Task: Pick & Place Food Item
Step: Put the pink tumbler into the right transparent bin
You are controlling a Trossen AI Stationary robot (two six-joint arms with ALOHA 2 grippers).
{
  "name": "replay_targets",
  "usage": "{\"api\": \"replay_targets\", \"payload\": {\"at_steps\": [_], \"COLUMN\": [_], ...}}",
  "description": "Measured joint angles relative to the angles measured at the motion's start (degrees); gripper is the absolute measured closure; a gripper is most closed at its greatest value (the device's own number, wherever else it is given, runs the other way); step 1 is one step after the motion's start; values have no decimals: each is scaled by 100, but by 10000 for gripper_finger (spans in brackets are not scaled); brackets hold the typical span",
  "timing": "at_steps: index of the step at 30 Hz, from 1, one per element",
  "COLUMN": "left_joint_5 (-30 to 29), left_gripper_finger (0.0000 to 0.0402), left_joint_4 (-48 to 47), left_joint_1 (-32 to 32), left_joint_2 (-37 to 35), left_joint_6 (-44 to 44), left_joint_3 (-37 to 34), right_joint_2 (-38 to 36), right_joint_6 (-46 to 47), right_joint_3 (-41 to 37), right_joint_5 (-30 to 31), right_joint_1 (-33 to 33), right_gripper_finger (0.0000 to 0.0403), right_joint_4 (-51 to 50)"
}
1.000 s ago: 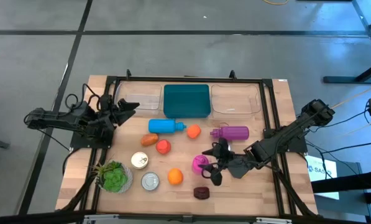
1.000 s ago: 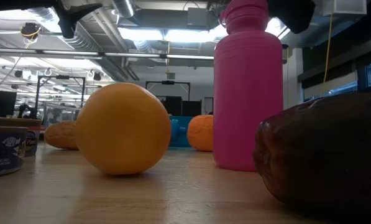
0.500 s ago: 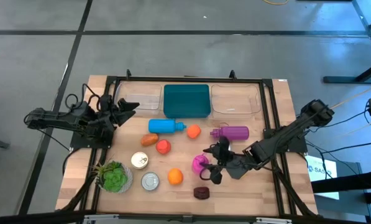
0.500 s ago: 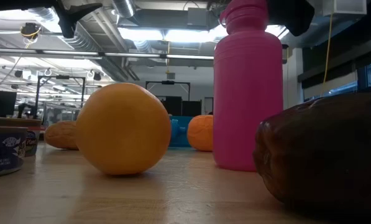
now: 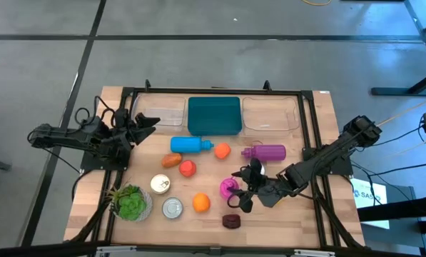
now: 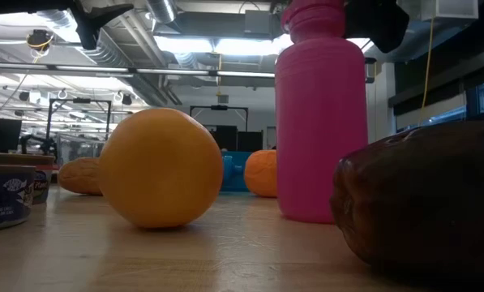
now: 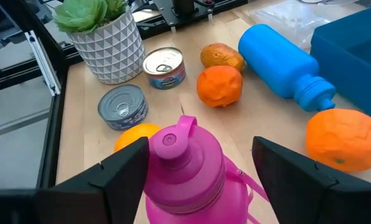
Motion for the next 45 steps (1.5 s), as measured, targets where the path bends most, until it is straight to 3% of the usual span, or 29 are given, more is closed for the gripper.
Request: {"api": "replay_targets", "payload": {"at_steps": [9, 20, 27, 45], "left_joint_5": [-2, -2, -2, 44], "left_gripper_finger": [75, 75, 75, 75], "left_joint_4": [0, 1, 2, 2], "left_joint_1": [1, -1, 1, 1], "left_joint_2": [2, 0, 2, 0], "left_joint_6": [-46, -66, -65, -61], "left_joint_3": [-1, 0, 0, 0], "right_joint_2": [0, -13, -11, -122], "right_joint_6": [93, -43, -188, -149], "right_joint_3": [0, 11, 12, -22], "right_joint_5": [-45, -46, -70, 97], "right_joint_1": [-11, -9, 0, 42], "right_gripper_finger": [136, 282, 351, 352], "right_joint_4": [-8, 44, 35, 83]}}
